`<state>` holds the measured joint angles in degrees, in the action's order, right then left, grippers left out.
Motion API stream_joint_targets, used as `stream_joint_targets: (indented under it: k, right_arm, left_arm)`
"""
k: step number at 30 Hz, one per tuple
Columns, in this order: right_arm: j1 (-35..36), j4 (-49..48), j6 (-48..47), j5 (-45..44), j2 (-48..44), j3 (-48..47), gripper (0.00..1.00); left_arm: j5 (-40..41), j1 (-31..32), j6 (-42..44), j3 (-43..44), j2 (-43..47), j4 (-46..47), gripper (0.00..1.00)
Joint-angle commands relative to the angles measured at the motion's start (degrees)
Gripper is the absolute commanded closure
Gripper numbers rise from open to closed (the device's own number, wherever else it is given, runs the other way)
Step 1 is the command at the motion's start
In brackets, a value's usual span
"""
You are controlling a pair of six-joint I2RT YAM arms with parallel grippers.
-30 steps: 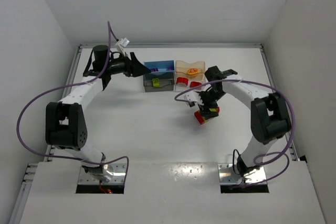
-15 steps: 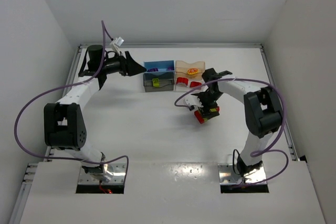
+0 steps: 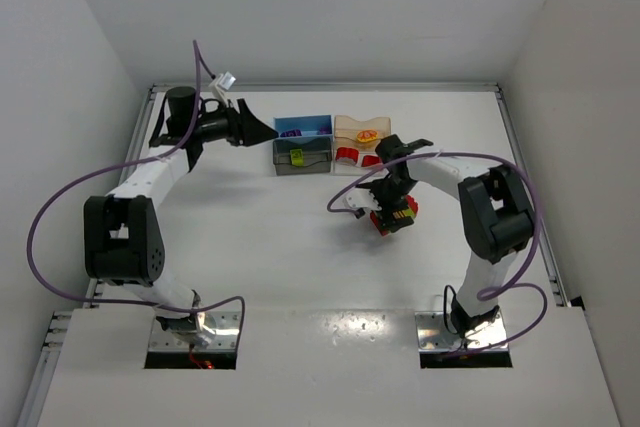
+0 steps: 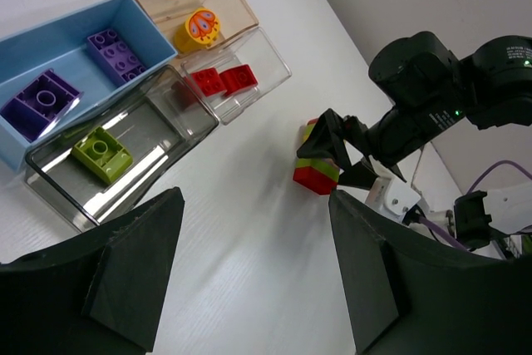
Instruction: Sort the legos into containers by color
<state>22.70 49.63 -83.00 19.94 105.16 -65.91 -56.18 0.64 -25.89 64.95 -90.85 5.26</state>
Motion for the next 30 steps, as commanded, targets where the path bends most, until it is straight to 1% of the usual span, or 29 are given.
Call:
stream_joint_targets:
  k: [1,5,6,8,9,11,12,13,14,15,16,17,18,20,21,22,24,26,30]
  right_arm:
    - [0.4,0.4,-1.3,0.4,0.7,0.3,0.11]
    - [0.4,0.4,-1.3,-0.7,1.2,0.3,0.22]
    - [0.4,0.4,-1.3,-1.2,1.7,0.3,0.29]
    - [0.4,-0.1,-1.3,-1.2,1.7,0.3,0.36]
    - [0.4,-0.7,-1.3,-1.2,1.7,0.3,0.44]
    - [0.4,-0.7,-0.8,-1.2,1.7,0.3,0.54]
    - [0.4,-0.7,-0.1,-1.2,1.7,0.3,0.66]
    - [0.4,-0.7,0.5,-0.5,1.2,-0.3,0.72]
    - [0.4,-0.7,2.0,0.6,1.2,-1.5,0.77]
    - [0.4,-0.1,3.3,1.5,0.6,-2.5,0.85]
    - [0.4,0.5,6.9,3.7,0.6,-5.2,0.86]
    - [0.4,0.5,9.1,4.8,0.0,-6.8,0.86]
    - [0.4,-0.1,11.8,6.1,0.0,-8.4,0.87]
    - [0.4,-1.3,17.8,9.5,0.0,-13.7,0.88]
    - [0.4,-2.8,23.4,10.4,0.0,-15.2,0.89]
    - [0.4,-3.5,26.0,12.3,0.0,-17.8,0.89]
    - [0.9,-4.6,31.4,13.5,0.0,-20.0,0.89]
    - [2.3,-4.6,33.3,14.4,0.6,-22.8,0.89]
    - [4.6,-4.1,36.3,14.9,0.7,-24.6,0.90]
  left_arm:
    - [-1.4,-0.7,1.0,-0.7,-0.1,1.4,0.23]
    - [-1.4,-0.7,0.5,-1.2,-0.1,2.0,0.23]
    - [-1.4,-0.7,0.5,-1.2,-0.1,2.0,0.23]
    - [-1.4,-0.7,0.5,-1.2,-0.1,2.5,0.23]
    - [-1.4,-0.7,0.0,-1.8,-0.1,3.1,0.23]
    - [-1.4,-0.7,-0.6,-2.4,0.5,4.8,0.23]
    - [-1.9,-0.7,-1.8,-3.8,1.0,5.5,0.23]
    - [-2.7,-0.7,-2.8,-4.7,1.0,6.5,0.23]
    - [-3.3,-0.7,-4.2,-6.0,1.7,10.0,0.24]
    - [-4.1,-0.7,-8.9,-9.8,2.2,13.0,0.24]
    - [-4.8,-0.7,-15.3,-12.4,3.7,20.5,0.24]
    - [-5.4,-0.7,-15.3,-15.1,4.6,20.6,0.24]
    - [-5.4,-0.1,-20.9,-20.2,5.6,27.5,0.24]
    - [-5.4,0.9,-25.0,-24.2,7.9,32.3,0.24]
    - [-4.8,1.5,-26.3,-25.6,8.4,35.0,0.24]
    - [-4.8,3.0,-28.1,-27.7,8.4,36.0,0.23]
    - [-3.2,4.5,-29.5,-28.5,9.2,37.9,0.23]
    - [-2.0,6.5,-31.6,-29.1,9.2,39.6,0.23]
    - [-0.4,8.6,-34.5,-25.2,6.0,41.6,0.22]
